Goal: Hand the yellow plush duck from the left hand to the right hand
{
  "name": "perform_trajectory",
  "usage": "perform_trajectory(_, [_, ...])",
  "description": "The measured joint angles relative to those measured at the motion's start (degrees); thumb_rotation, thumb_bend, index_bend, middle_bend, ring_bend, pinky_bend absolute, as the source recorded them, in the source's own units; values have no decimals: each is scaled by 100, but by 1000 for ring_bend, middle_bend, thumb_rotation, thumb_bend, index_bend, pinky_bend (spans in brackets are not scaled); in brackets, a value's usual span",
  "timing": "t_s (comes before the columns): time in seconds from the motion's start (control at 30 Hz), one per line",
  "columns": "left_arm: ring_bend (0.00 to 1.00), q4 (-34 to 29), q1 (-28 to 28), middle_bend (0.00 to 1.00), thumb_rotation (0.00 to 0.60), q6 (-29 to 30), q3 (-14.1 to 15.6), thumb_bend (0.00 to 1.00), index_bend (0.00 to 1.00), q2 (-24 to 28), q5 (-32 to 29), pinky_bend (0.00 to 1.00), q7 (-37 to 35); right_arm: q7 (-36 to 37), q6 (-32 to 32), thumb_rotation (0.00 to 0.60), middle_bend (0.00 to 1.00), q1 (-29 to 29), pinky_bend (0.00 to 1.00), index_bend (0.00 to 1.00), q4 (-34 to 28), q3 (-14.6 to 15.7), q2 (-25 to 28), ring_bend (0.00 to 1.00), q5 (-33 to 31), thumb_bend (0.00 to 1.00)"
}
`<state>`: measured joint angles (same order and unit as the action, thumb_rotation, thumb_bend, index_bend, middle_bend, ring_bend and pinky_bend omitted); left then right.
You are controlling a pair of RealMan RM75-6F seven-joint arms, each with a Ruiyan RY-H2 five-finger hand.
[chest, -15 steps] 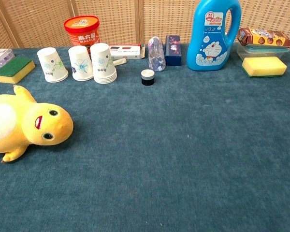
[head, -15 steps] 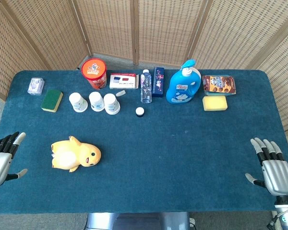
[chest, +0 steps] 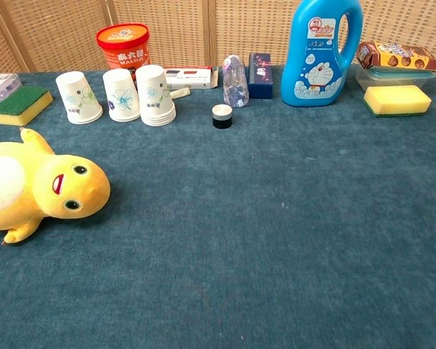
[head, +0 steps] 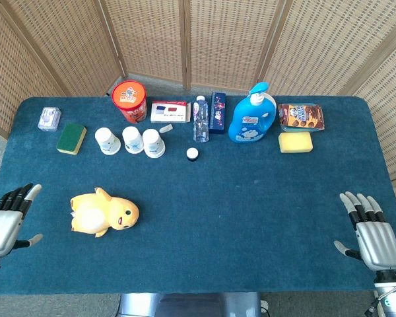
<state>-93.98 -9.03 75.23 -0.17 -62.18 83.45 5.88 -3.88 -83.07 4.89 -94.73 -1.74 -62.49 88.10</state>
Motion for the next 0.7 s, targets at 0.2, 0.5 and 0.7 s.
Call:
perform_trajectory(0.2, [0, 167, -265, 0, 600, -459, -28, 0, 0, -236, 3, 57, -181, -47, 66, 600, 0, 31, 0, 0, -46, -3, -5, 0, -24, 0])
perform_trajectory(0.5, [0, 340, -745, 0, 600, -1158, -89, 0, 0, -674, -202, 37, 94, -91, 169, 600, 0, 65, 0, 0, -45, -9, 12, 0, -116, 0])
perform_trajectory(0.7, [0, 400, -926, 0, 600, -1369, -127, 0, 0, -902, -271, 36, 163, -84, 170, 600, 0, 63, 0, 0, -32, -4, 13, 0, -120, 0])
